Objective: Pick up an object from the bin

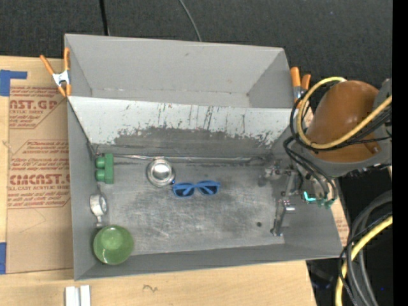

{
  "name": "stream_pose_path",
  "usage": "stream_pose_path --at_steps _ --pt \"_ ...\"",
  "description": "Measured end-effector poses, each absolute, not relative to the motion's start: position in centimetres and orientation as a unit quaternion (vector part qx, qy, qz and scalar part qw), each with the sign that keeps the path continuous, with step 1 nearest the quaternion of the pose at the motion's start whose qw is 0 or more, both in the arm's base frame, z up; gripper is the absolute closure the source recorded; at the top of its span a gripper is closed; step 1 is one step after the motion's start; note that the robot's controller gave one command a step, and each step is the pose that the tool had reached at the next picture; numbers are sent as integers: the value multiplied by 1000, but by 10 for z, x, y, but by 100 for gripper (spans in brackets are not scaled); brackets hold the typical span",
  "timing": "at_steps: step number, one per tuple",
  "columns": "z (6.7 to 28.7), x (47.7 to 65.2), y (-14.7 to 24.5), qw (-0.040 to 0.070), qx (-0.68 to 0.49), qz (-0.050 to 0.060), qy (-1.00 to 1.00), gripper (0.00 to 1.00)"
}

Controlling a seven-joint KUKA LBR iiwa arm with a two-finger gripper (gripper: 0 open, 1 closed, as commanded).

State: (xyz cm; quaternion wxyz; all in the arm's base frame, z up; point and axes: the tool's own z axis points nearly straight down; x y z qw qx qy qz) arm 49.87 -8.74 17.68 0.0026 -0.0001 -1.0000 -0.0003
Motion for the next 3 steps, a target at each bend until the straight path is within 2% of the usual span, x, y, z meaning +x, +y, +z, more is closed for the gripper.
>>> stream_pose_path --at_steps 1,2,3 --pt "72 537 -31 -1 22 -1 -1000 0" --pt "74 570 56 -4 92 -1 -996 0" --pt "106 559 120 -3 107 -2 -994 0"
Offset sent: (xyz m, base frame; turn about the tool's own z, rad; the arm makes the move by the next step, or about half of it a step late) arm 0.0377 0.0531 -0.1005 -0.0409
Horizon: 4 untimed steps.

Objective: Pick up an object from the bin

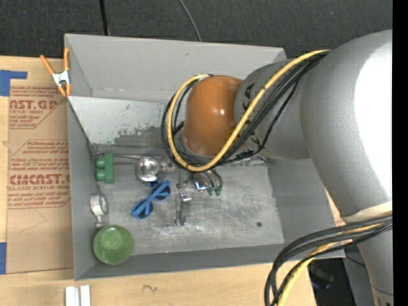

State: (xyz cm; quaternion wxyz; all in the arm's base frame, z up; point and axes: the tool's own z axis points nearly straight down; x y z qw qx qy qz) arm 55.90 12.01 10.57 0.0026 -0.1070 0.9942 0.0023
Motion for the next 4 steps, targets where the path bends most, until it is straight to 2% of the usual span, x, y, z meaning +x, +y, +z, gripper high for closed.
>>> stream_pose_path --at_steps 1,2,3,4 --pt "72 564 143 3 -158 0 987 0" --pt "72 564 144 4 -158 1 988 100" --pt "203 557 133 5 -294 0 956 100" --pt "87 580 183 -1 -293 2 956 100"
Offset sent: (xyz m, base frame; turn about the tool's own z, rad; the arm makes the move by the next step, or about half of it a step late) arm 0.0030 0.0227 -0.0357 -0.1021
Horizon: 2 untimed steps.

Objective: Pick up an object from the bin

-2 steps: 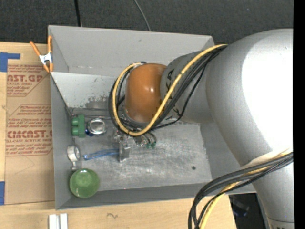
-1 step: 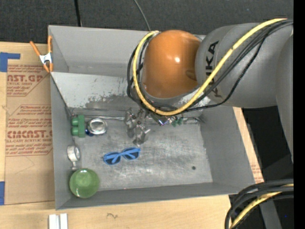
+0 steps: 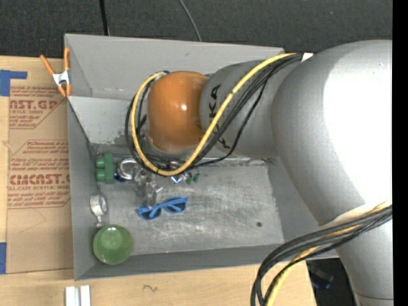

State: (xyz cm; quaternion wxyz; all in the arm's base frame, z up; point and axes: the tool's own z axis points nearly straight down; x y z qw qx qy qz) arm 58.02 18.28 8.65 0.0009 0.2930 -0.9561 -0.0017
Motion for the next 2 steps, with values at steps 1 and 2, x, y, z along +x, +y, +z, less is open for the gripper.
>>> stream_pose_path --at_steps 1,2 --pt "124 505 126 1 200 0 -980 100" --pt "132 581 124 -4 148 -1 -989 100"
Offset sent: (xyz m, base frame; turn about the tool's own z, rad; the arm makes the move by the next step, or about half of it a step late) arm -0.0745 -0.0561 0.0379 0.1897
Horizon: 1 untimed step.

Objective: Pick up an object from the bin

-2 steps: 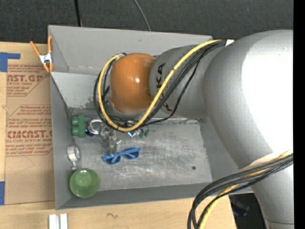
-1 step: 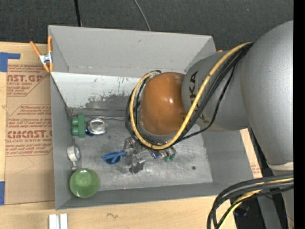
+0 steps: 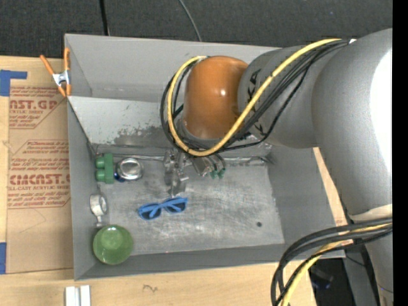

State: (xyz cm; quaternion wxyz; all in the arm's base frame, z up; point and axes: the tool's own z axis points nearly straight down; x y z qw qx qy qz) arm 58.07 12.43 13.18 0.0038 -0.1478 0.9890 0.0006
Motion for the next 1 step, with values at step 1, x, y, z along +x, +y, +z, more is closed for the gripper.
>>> stream_pose_path --at_steps 1 --pt "131 578 124 1 -148 0 989 0"
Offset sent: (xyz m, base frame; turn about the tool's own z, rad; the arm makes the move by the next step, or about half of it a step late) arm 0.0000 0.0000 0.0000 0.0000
